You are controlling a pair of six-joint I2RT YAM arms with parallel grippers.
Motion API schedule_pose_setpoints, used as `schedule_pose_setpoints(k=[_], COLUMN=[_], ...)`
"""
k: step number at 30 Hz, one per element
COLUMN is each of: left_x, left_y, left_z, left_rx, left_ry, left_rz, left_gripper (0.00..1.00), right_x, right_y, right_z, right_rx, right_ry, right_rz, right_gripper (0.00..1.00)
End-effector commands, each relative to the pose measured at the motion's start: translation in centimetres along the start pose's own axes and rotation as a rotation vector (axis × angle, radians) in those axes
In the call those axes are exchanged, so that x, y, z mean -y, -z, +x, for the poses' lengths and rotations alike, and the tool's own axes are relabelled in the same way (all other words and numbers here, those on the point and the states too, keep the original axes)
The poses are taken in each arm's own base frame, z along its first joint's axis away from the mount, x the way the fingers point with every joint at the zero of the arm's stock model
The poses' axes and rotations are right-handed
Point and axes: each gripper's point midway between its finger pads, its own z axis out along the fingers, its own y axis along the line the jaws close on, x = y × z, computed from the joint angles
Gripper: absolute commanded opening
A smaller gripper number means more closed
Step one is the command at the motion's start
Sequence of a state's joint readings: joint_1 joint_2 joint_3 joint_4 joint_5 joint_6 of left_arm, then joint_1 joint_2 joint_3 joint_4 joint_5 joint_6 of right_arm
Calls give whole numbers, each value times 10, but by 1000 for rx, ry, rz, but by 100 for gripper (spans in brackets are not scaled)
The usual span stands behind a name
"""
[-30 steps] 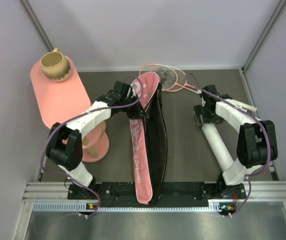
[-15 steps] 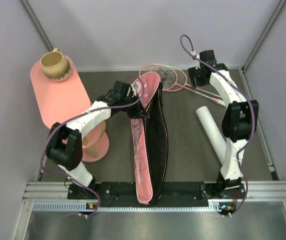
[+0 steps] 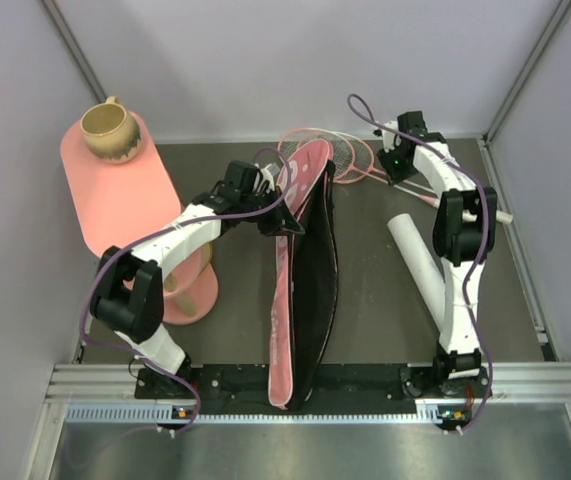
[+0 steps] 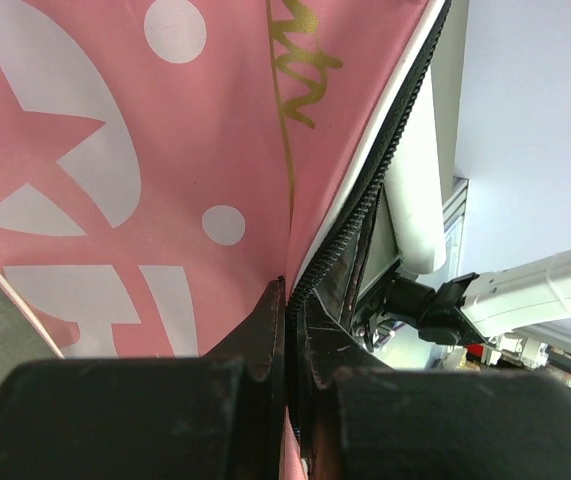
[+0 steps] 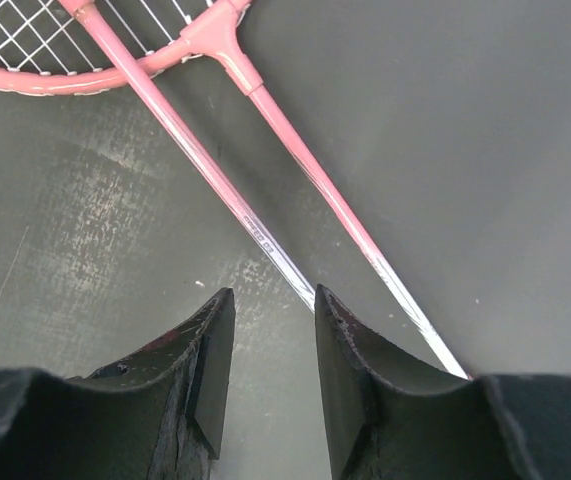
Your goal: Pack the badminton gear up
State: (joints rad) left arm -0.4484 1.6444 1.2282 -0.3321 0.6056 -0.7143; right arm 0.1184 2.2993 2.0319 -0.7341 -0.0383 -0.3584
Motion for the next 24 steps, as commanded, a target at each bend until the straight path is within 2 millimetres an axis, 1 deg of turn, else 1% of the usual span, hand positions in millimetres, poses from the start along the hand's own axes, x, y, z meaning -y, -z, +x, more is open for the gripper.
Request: schedule_pose_setpoints(k=[1,3,4,8,11,12,14,16,18,19,21,23,24], left_x=[16,13,11,6,2,2,2,3,4,3,3,3,4], left_y=[10,10,10,9,8,8,8,8,12,13,17,21,23], left_z=[-13,-15,-16,-21,-24,-25,-27,-29,-32,-34,-39,-41,-42], left_rx=[60,67,76,94,101,103,111,118,136,145,178,201,213], left_ry=[-69,-79,-79,-93,-87,-84,-68,-60,-51,-47,-33,0,10], left_rz=[54,39,22,-12,-32,-34,-41,-49,-63,-71,-91,-111,-117], left_gripper=[0,0,0,0,0,0,0,0,0,0,0,0,0], right_x=[1,3,1,3,-5,-9,-15,-16,-18,-18,-22,-22,-21], right_y=[-11,-18,-25,-34,-38,-41,-46,-51,-54,-53,-43,-37,-30], right_z=[-12,-7,-2,0,2,5,10,14,12,9,-6,-17,-26], right_rx=[34,16,2,-2,-2,-6,-19,-36,-39,-33,6,32,49], right_ry=[63,73,75,99,127,137,163,200,223,224,236,256,267], right_rz=[-22,-15,-21,-19,-52,-70,-88,-80,-66,-65,-69,-52,-32], right_gripper=[36,36,35,34,32,28,24,19,12,10,1,0,0])
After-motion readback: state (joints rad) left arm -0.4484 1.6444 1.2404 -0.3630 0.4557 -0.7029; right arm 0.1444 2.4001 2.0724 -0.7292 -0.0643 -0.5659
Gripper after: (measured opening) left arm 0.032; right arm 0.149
